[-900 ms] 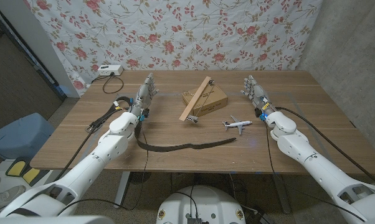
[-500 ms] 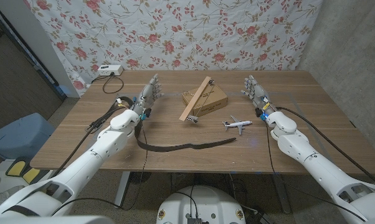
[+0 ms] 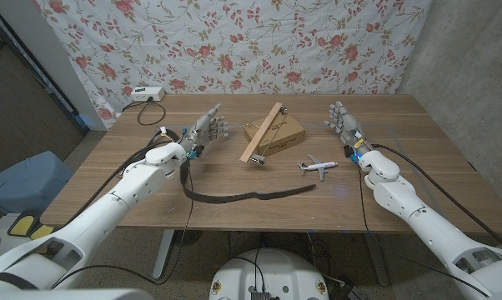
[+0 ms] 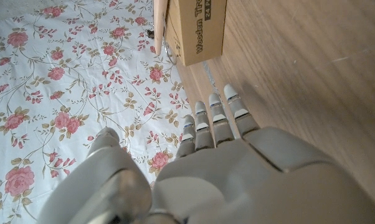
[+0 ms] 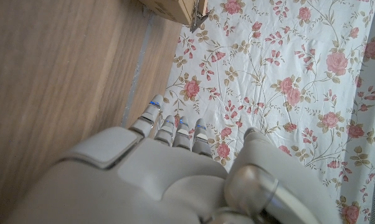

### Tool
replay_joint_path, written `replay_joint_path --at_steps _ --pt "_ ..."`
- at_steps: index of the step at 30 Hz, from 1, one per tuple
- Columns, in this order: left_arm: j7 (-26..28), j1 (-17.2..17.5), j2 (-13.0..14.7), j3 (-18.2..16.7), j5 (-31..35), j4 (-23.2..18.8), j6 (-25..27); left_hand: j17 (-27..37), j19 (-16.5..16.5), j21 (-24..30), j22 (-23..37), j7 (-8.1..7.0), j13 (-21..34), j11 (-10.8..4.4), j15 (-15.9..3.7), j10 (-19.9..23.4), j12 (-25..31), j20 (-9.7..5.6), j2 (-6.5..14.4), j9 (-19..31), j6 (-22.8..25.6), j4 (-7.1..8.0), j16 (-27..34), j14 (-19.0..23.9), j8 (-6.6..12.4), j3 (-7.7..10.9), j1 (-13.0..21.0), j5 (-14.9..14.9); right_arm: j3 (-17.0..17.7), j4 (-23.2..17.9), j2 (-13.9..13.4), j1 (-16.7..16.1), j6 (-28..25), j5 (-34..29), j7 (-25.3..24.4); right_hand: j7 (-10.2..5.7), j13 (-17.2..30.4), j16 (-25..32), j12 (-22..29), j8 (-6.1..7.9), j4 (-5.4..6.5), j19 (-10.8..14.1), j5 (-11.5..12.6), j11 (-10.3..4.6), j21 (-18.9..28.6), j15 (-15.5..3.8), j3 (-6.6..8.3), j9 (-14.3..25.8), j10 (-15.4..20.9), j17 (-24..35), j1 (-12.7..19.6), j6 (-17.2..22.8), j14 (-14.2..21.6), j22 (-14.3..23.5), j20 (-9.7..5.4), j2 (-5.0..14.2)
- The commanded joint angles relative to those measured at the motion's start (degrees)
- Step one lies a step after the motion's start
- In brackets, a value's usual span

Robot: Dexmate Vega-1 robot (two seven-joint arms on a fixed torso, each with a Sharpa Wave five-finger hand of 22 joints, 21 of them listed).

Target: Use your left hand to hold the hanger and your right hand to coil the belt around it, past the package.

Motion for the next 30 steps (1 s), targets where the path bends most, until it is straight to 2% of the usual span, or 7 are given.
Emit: replay_joint_path --at_steps 1,4,9,18,23,25,30 --pt "0.4 0.6 4.6 0.5 -2.1 -6.4 10.0 0.3 4.2 0.8 0.2 3.03 0.4 0.05 -0.62 3.3 0.7 -0.02 -0.4 0.2 3.4 -1.17 0.9 4.1 0.59 0.24 1.6 -0.4 0.6 -1.4 -0.6 -1.7 0.7 0.6 0.3 -0.40 0.1 0.5 0.3 0.34 -0.13 0.2 0.4 0.17 -0.3 0.58 0.27 0.2 0.4 0.1 0.2 0.4 0.1 0.1 0.42 -0.12" --pt "2.1 1.2 5.4 0.3 -2.4 -8.3 12.0 0.4 7.7 1.2 0.1 3.68 0.6 0.53 -0.77 5.7 1.1 0.02 -0.7 0.3 5.8 -1.75 1.5 6.9 0.80 0.12 1.9 -0.6 0.8 -2.1 -0.9 -2.4 1.0 0.8 0.3 -0.43 0.1 0.5 0.3 0.34 -0.15 0.2 0.4 0.15 -0.4 0.61 0.28 0.2 0.5 0.1 0.2 0.4 0.1 0.1 0.49 -0.12" --pt "2.8 1.8 6.7 0.2 -3.5 -10.5 14.9 0.5 14.5 1.9 -0.1 4.17 1.3 0.08 -1.52 10.8 2.2 -0.13 -0.9 0.5 10.6 -2.04 2.6 12.3 1.44 -0.23 1.5 -0.6 1.3 -3.6 -1.6 -4.0 1.5 1.1 0.2 -0.46 0.1 0.6 0.3 0.36 -0.20 0.3 0.4 0.14 -0.4 0.63 0.29 0.2 0.5 0.1 0.1 0.4 0.2 0.1 0.49 -0.13" --pt "-0.9 -0.1 7.9 1.7 -5.0 -11.0 18.5 0.5 18.3 2.1 -0.2 4.01 1.6 -0.28 -2.14 13.4 2.7 -0.72 0.2 0.6 14.1 -2.77 2.9 15.1 1.96 0.61 2.9 -0.6 2.3 -5.4 -2.5 -6.8 2.5 1.8 0.1 -0.50 0.1 0.6 0.4 0.37 -0.28 0.5 0.4 0.24 -0.6 0.75 0.31 0.2 0.6 0.1 0.1 0.4 0.3 0.1 0.58 -0.11" --pt "-5.1 -3.3 7.7 3.9 -5.3 -9.4 21.0 0.5 19.3 1.9 -0.2 4.15 1.8 -0.53 -2.59 15.0 3.0 -1.18 0.6 0.5 15.3 -3.26 3.2 16.7 2.08 1.11 3.7 -0.7 2.9 -6.3 -2.9 -8.3 3.1 2.1 0.0 -0.51 0.1 0.7 0.4 0.39 -0.32 0.5 0.4 0.20 -0.7 0.84 0.32 0.2 0.6 0.1 0.1 0.4 0.4 0.1 0.60 -0.11" --pt "-6.6 -4.5 7.3 4.7 -5.4 -8.5 21.5 0.3 21.6 2.1 -0.2 4.24 1.6 -0.60 -2.81 17.1 3.3 -1.80 0.5 0.5 16.7 -3.78 3.8 19.6 2.08 1.33 4.4 -0.8 3.1 -6.6 -3.0 -8.9 3.4 2.3 0.0 -0.56 0.1 0.7 0.4 0.39 -0.33 0.6 0.4 0.22 -0.7 0.90 0.33 0.2 0.6 0.1 0.0 0.4 0.4 0.1 0.62 -0.11" --pt "-9.4 -7.5 6.6 7.0 -4.4 -7.0 23.3 0.2 23.7 2.3 -0.3 4.39 1.3 -0.54 -3.12 18.8 3.4 -2.45 0.0 0.4 18.1 -4.36 3.9 21.1 2.11 1.44 5.1 -0.8 3.7 -7.2 -3.4 -10.3 3.8 2.7 -0.3 -0.60 0.1 0.7 0.4 0.41 -0.36 0.6 0.4 0.25 -0.8 0.93 0.33 0.2 0.7 0.1 0.0 0.4 0.5 0.1 0.64 -0.11"
